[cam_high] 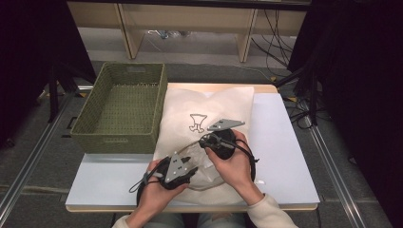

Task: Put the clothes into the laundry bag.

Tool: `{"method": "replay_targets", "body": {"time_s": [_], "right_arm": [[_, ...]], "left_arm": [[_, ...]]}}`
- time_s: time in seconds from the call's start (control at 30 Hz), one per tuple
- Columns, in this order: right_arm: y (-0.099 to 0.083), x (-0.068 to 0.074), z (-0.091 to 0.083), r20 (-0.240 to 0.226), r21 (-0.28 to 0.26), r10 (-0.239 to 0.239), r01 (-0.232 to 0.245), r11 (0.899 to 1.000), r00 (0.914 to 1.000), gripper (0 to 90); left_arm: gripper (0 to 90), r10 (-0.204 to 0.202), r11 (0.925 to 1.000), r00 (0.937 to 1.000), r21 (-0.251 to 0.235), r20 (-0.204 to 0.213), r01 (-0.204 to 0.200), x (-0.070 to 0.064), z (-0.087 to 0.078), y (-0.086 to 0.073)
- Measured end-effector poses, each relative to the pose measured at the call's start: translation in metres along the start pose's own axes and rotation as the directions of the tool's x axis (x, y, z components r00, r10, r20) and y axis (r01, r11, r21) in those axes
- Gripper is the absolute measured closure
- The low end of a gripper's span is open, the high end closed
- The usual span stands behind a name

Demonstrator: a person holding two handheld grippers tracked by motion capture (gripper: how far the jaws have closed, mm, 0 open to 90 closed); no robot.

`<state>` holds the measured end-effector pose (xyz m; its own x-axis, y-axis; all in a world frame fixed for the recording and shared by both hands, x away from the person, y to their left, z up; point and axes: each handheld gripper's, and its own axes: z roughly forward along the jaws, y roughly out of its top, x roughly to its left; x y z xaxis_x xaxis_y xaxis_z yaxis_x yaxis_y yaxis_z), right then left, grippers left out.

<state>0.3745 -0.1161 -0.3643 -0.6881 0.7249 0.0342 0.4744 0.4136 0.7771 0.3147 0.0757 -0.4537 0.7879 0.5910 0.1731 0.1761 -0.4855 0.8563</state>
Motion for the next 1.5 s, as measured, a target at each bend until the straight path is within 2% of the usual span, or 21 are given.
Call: {"method": "replay_targets", "body": {"time_s": [0.13, 0.23, 0.3, 0.33, 0.4, 0.53, 0.67, 0.7, 0.77, 0.8, 0.9, 0.97, 1.1, 1.13, 1.17, 1.2, 1.23, 1.33, 1.4, 1.47, 1.5], "right_arm": [[0.000, 0.004, -0.001, 0.003, 0.007, 0.015, -0.015, 1.000, 0.9999, 85.1], [0.000, 0.004, -0.001, -0.001, 0.009, 0.009, -0.009, 1.000, 1.0000, 85.2], [0.000, 0.006, -0.001, 0.001, 0.016, 0.017, -0.017, 1.000, 0.9999, 85.1], [0.000, 0.004, 0.000, -0.004, 0.005, -0.017, 0.017, 1.000, 0.9998, 85.1], [-0.001, 0.005, -0.001, -0.004, 0.015, 0.006, -0.006, 1.000, 1.0000, 85.0], [-0.001, 0.003, -0.002, -0.011, 0.014, 0.015, -0.015, 1.000, 0.9998, 85.0], [-0.001, 0.003, -0.002, -0.005, 0.016, 0.014, -0.014, 1.000, 0.9999, 85.0], [-0.001, 0.003, -0.001, -0.019, 0.011, 0.008, -0.008, 1.000, 0.9998, 85.1], [-0.001, 0.002, 0.000, -0.018, 0.010, -0.005, 0.005, 1.000, 0.9998, 85.2], [-0.001, 0.003, -0.001, -0.008, 0.018, 0.014, -0.014, 1.000, 0.9999, 85.2], [-0.001, 0.002, 0.000, -0.006, 0.010, -0.002, 0.002, 1.000, 1.0000, 85.2], [-0.001, 0.003, 0.000, -0.007, 0.023, 0.018, -0.018, 1.000, 0.9998, 85.3], [-0.002, 0.004, 0.001, -0.010, 0.027, 0.028, -0.028, 0.999, 0.9995, 85.1], [-0.002, 0.004, 0.001, -0.009, 0.026, 0.030, -0.030, 0.999, 0.9995, 85.1], [-0.002, 0.004, 0.001, -0.008, 0.026, 0.029, -0.029, 0.999, 0.9995, 85.1], [-0.002, 0.004, 0.001, -0.008, 0.028, 0.028, -0.028, 0.999, 0.9996, 85.1], [-0.002, 0.004, 0.001, -0.010, 0.029, 0.019, -0.018, 0.999, 0.9998, 85.0], [-0.003, 0.004, 0.003, -0.014, 0.026, 0.022, -0.021, 0.999, 0.9997, 85.0], [-0.003, 0.004, 0.003, -0.013, 0.030, 0.022, -0.021, 0.999, 0.9997, 85.1], [-0.002, 0.004, 0.002, -0.006, 0.034, 0.025, -0.025, 0.999, 0.9997, 85.4], [-0.002, 0.005, 0.002, -0.010, 0.041, 0.030, -0.030, 0.999, 0.9995, 85.7]], "left_arm": [[54.9, 0.083, 0.9923, 0.9881, 0.081, 0.130, -0.094, -0.015, -0.010, -0.008], [55.5, 0.121, 0.9829, 0.9802, 0.119, 0.157, -0.141, -0.021, -0.003, -0.014], [55.6, 0.131, 0.9800, 0.9739, 0.124, 0.185, -0.155, -0.025, 0.003, -0.015], [55.4, 0.134, 0.9791, 0.9685, 0.123, 0.210, -0.162, -0.027, 0.004, -0.014], [54.4, 0.134, 0.9802, 0.9610, 0.110, 0.242, -0.164, -0.030, 0.002, -0.011], [53.7, 0.119, 0.9843, 0.9636, 0.098, 0.239, -0.146, -0.029, -0.004, -0.008], [52.7, 0.053, 0.9963, 0.9746, 0.055, 0.218, -0.067, -0.019, -0.017, -0.002], [52.6, 0.062, 0.9962, 0.9766, 0.047, 0.206, -0.073, -0.015, -0.020, -0.001], [52.6, 0.038, 0.9985, 0.9743, 0.029, 0.222, -0.046, -0.012, -0.025, 0.000], [52.5, 0.040, 0.9982, 0.9684, 0.033, 0.246, -0.050, -0.012, -0.028, 0.000], [47.8, 0.063, 0.9953, 0.9361, 0.048, 0.346, -0.084, -0.020, -0.031, -0.003], [44.6, 0.087, 0.9911, 0.9207, 0.061, 0.381, -0.118, -0.027, -0.029, -0.007], [42.1, 0.158, 0.9710, 0.9019, 0.102, 0.402, -0.216, -0.036, -0.019, -0.013], [42.2, 0.193, 0.9600, 0.9004, 0.115, 0.390, -0.256, -0.038, -0.016, -0.014], [43.4, 0.208, 0.9572, 0.9026, 0.112, 0.377, -0.267, -0.039, -0.013, -0.015], [44.8, 0.239, 0.9431, 0.8900, 0.125, 0.388, -0.308, -0.038, -0.009, -0.014], [46.2, 0.244, 0.9412, 0.8884, 0.126, 0.389, -0.313, -0.040, -0.004, -0.016], [54.0, 0.273, 0.9247, 0.8704, 0.138, 0.410, -0.355, -0.040, 0.004, -0.016], [63.9, 0.271, 0.9259, 0.8799, 0.144, 0.390, -0.349, -0.041, 0.008, -0.016], [77.4, 0.264, 0.9234, 0.8790, 0.159, 0.397, -0.349, -0.038, 0.011, -0.015], [80.9, 0.241, 0.9337, 0.8917, 0.159, 0.383, -0.321, -0.038, 0.013, -0.015]]}}
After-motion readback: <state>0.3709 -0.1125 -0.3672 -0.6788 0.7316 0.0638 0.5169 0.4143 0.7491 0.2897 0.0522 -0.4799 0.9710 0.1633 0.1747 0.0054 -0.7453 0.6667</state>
